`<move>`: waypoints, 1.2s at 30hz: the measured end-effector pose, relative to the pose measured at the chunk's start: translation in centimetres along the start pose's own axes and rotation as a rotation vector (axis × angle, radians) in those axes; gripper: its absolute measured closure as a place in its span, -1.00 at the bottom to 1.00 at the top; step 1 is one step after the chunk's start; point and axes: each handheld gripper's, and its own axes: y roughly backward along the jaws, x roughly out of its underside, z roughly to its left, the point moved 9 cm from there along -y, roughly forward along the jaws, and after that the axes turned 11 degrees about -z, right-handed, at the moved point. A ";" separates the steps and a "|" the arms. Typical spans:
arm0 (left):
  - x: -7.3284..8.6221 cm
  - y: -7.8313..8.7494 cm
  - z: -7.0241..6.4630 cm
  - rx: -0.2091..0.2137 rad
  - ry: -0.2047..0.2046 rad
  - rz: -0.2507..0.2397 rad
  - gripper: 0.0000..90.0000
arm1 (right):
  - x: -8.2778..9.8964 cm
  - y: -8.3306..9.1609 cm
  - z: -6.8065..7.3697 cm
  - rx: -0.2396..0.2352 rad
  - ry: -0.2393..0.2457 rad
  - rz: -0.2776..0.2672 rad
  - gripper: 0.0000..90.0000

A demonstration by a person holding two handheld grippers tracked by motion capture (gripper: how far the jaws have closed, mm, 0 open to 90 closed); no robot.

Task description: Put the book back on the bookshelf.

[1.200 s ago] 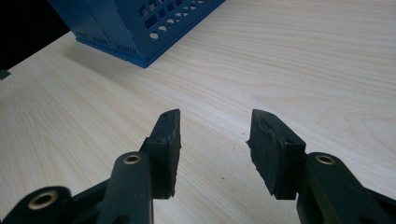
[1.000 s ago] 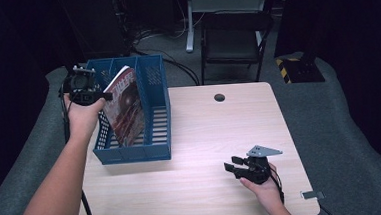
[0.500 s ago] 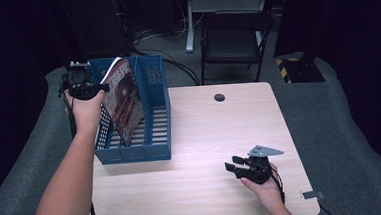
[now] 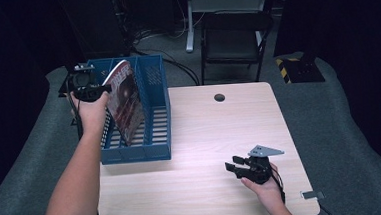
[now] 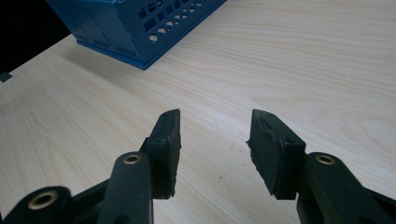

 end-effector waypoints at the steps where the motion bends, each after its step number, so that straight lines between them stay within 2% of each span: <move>1: 0.1 -0.1 0.1 -0.003 -0.004 -0.006 0.86 | 0.0 0.0 0.0 0.000 0.000 -0.001 0.18; 7: 1.0 0.1 0.1 0.023 0.021 0.054 0.82 | 0.0 0.0 0.0 -0.001 0.003 0.001 0.18; 9: 1.2 0.2 0.2 0.030 0.006 0.082 0.80 | 0.0 0.0 0.1 -0.001 0.002 0.004 0.18; 10: 1.3 0.2 0.1 0.035 0.013 0.092 0.79 | 0.1 0.0 0.1 -0.003 0.002 0.007 0.18; 15: 1.1 0.2 -0.2 0.049 -0.006 0.138 0.75 | 0.1 -0.1 0.2 -0.005 0.002 0.009 0.18; 17: 0.9 0.1 -0.4 0.056 -0.028 0.146 0.73 | 0.1 -0.2 0.2 -0.005 -0.001 0.007 0.18; 19: 0.8 0.0 -0.5 0.063 -0.030 0.153 0.75 | 0.1 -0.2 0.2 -0.004 0.003 0.008 0.18; 23: 0.6 -0.2 -0.4 0.060 -0.034 0.149 0.85 | 0.1 -0.1 0.1 -0.005 0.000 0.008 0.18; 25: 0.6 -0.3 -0.3 0.039 -0.041 0.138 0.86 | 0.1 -0.1 0.1 -0.003 -0.001 0.005 0.18; 36: 0.4 -0.6 -0.3 0.002 -0.010 0.078 0.87 | 0.0 0.0 0.0 0.000 0.000 0.001 0.18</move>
